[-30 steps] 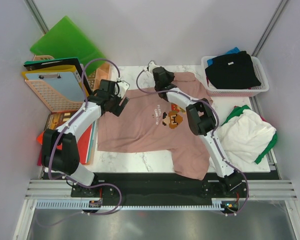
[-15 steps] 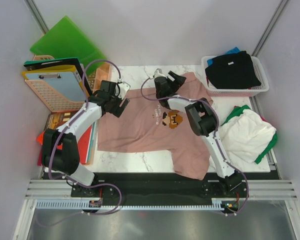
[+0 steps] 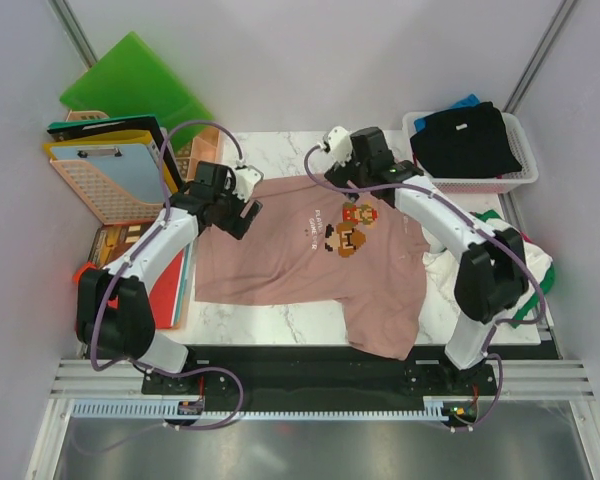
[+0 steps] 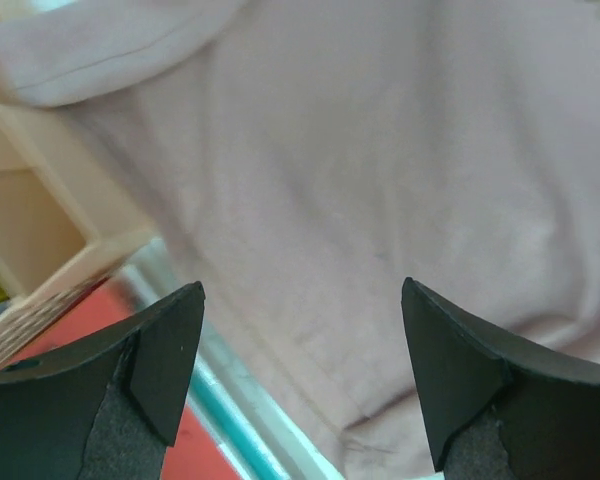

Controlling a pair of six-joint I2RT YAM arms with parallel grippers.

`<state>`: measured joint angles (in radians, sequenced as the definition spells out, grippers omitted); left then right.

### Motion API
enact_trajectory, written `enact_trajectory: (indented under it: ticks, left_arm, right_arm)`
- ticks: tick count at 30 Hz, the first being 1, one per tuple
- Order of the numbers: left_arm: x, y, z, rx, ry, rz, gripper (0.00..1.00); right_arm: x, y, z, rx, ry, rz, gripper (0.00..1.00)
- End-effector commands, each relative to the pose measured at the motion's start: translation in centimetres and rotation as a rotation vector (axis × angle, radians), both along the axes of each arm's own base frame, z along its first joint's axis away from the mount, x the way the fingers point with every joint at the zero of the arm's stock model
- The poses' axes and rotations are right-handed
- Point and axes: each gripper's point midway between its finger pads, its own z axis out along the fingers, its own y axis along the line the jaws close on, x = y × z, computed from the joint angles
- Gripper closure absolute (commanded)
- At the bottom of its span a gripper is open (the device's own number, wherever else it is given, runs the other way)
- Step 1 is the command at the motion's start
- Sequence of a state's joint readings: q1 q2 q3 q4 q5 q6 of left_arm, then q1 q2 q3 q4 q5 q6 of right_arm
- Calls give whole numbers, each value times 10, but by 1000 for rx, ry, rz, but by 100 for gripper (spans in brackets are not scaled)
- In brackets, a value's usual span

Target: Fold and stack the t-shirts

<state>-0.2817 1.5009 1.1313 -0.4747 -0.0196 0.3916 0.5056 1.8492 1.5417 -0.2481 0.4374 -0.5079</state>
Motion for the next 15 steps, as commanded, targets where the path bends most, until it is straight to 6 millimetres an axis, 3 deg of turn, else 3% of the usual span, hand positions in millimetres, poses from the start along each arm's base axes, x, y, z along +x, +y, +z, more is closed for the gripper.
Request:
enact_trajectory:
  ticks: [1,2,3,5,6,7,8,9,10,12,15]
  left_arm:
    - [-36,-48,17,-190,113,-265,13]
    - [-46,-72,29,-307,159,-362,13]
    - [-63,-77,24,-341,259,-381,13]
    - [-75,-95,16,-429,394,-452,13]
    - [-70,-98,23,-441,407,-447,13]
    - [-63,-95,9,-416,443,-408,14]
    - [-52,-92,8,-391,420,-387,14]
    - [-44,-90,4,-367,402,-362,14]
    - [-24,-83,3,-314,330,-327,14]
    - [-8,-77,0,-283,294,-280,14]
    - [10,-74,-10,-255,288,-241,14]
  right_arm:
    - [-144,55,-44,280,657,530,2]
    - [-177,57,-43,315,761,607,2]
    - [-190,54,-49,305,804,636,2]
    - [-201,48,-53,299,820,631,2]
    - [-199,41,-59,271,811,599,2]
    - [-201,32,-69,263,816,529,2]
    - [-187,32,-70,255,748,499,2]
    - [-183,17,-84,204,728,426,2]
    - [-171,18,-78,218,654,400,2]
    - [-164,9,-82,198,608,343,2]
    - [-136,8,-74,244,469,229,2]
